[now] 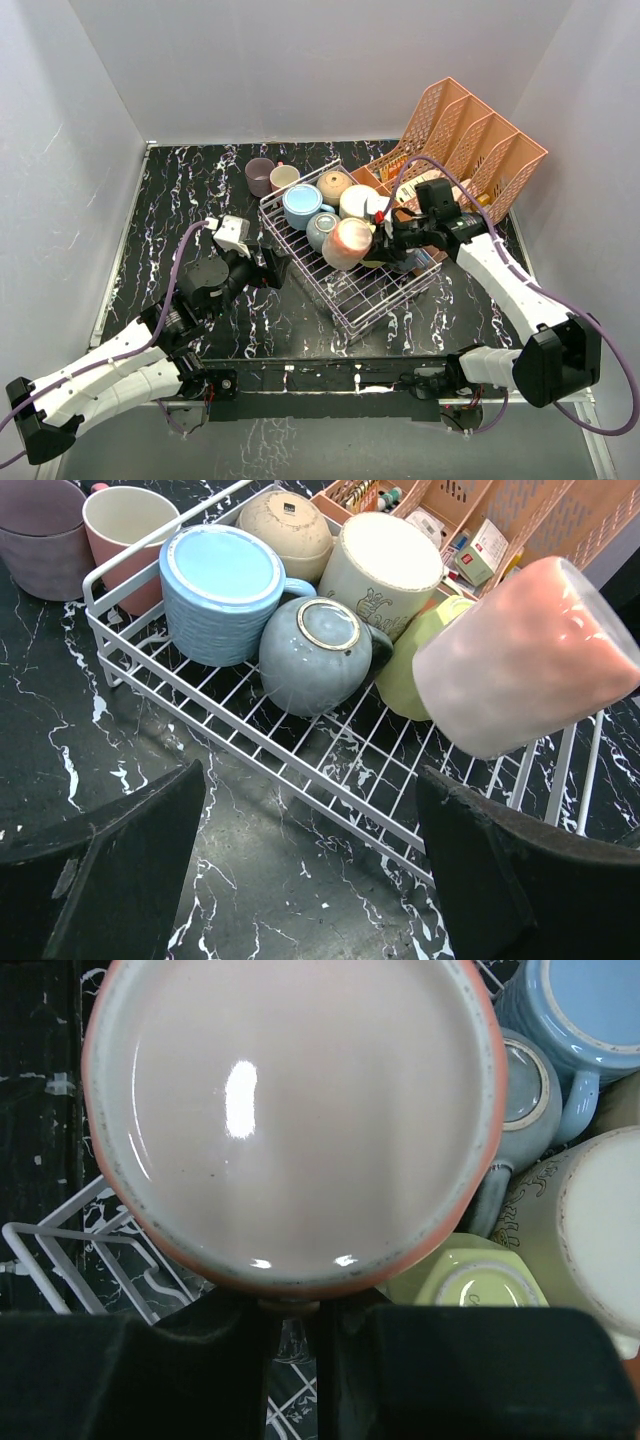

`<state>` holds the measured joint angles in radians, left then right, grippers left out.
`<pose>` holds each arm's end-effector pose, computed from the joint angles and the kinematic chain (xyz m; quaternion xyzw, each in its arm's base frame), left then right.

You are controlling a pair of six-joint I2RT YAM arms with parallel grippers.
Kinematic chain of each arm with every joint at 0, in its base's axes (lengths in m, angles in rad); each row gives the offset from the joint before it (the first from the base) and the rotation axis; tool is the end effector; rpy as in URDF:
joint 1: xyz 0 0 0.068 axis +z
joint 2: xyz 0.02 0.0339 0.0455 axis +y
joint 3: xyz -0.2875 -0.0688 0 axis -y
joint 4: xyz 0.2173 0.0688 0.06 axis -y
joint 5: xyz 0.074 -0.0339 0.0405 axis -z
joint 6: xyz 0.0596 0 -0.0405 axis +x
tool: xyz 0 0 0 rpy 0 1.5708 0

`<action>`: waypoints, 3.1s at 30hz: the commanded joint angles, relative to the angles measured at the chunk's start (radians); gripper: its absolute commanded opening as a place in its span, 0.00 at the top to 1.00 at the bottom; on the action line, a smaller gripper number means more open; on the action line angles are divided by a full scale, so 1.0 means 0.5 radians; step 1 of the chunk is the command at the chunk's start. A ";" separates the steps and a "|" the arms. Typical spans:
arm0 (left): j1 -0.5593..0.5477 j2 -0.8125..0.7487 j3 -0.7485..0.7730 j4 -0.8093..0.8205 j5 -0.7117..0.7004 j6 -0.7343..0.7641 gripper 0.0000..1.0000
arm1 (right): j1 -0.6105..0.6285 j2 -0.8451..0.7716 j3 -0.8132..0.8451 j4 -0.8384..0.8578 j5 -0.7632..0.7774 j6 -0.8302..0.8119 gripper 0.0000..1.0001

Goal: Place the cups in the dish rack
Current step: Turn the cup upside down in the dish rack.

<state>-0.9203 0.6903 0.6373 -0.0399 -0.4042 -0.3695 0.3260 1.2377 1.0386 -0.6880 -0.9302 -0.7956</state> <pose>0.1075 -0.1026 0.3330 0.0668 0.7336 -0.2780 0.6165 0.1932 0.1158 0.3160 -0.5752 0.6331 0.3413 0.3897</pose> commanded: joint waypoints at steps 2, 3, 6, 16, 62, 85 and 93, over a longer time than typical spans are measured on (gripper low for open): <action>-0.011 -0.020 -0.007 -0.018 -0.042 -0.019 0.16 | 0.128 -0.021 0.124 0.114 0.176 -0.066 0.92; -0.010 -0.019 -0.007 -0.018 -0.044 -0.019 0.16 | 0.140 -0.017 0.118 0.121 0.188 -0.064 0.92; -0.010 -0.016 -0.008 -0.013 -0.049 -0.019 0.16 | 0.176 -0.010 0.097 0.158 0.245 -0.010 0.92; -0.011 -0.002 -0.004 0.000 -0.060 -0.013 0.16 | 0.249 0.012 0.011 0.288 0.363 0.153 0.92; -0.010 -0.028 0.010 -0.031 -0.081 -0.031 0.15 | 0.425 0.177 -0.179 0.619 0.904 0.503 0.92; -0.010 -0.048 -0.004 -0.034 -0.084 -0.040 0.16 | 0.482 0.291 -0.197 0.694 1.167 0.578 0.85; -0.012 -0.049 0.000 -0.040 -0.084 -0.040 0.16 | 0.482 0.334 -0.190 0.727 1.247 0.645 0.81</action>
<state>-0.9203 0.6834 0.6373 -0.0612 -0.4309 -0.3862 0.5743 1.4059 0.9184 -0.5011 -0.3630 -0.5102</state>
